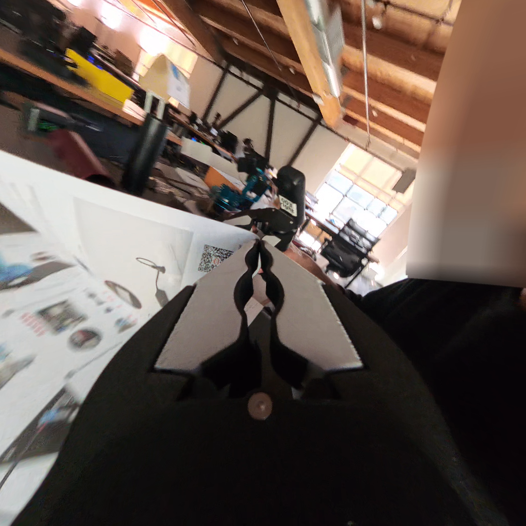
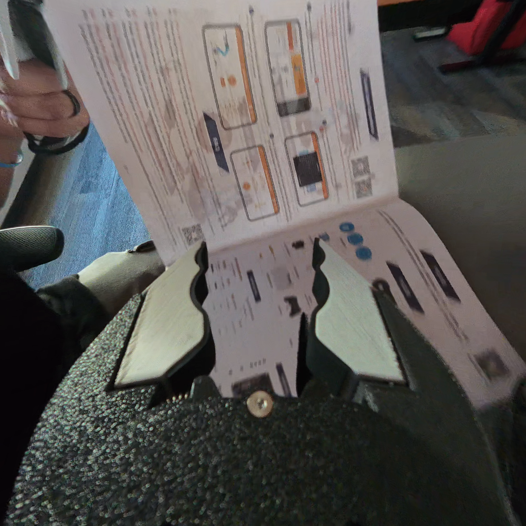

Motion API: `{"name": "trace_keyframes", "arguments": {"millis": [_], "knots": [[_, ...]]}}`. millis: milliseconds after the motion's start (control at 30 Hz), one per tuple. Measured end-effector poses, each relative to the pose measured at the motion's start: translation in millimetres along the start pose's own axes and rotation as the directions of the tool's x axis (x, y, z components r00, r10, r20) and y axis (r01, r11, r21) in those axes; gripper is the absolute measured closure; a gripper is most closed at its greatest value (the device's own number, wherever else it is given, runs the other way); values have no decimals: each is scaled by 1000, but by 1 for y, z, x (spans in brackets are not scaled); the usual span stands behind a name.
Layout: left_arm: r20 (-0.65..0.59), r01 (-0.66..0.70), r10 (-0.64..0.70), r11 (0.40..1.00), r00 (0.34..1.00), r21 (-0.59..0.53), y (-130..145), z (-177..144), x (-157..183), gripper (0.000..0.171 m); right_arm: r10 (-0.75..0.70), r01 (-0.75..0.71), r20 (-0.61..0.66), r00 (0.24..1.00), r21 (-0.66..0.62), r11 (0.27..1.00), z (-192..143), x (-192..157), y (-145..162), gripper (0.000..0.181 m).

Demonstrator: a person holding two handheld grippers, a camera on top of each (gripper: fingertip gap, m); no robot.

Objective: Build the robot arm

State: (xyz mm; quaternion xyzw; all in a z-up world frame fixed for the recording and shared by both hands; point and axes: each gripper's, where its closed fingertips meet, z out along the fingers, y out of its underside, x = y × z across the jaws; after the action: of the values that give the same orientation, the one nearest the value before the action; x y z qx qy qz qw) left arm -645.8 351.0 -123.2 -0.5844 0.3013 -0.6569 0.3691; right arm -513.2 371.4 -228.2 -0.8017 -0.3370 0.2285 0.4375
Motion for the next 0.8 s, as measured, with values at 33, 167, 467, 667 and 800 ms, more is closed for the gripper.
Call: {"name": "trace_keyframes", "arguments": {"millis": [33,167,467,667,800], "knots": [[-31,-29,28,999,999,-36,0,18,12,171,19,-19,-21,1000,9,1000,-17,1,7,108],[-133,-119,97,979,986,-165,16,89,45,171,96,-94,-117,988,22,995,-79,2,49,109],[-116,-92,44,889,992,-448,126,195,39,171,309,-282,-278,909,135,950,-198,-26,145,111],[-41,-111,110,768,993,-630,190,218,28,171,418,-366,-347,839,208,907,-255,-34,198,111],[-2,-147,186,768,982,-623,194,217,30,148,448,-374,-400,800,252,893,-282,-31,219,112]]}}
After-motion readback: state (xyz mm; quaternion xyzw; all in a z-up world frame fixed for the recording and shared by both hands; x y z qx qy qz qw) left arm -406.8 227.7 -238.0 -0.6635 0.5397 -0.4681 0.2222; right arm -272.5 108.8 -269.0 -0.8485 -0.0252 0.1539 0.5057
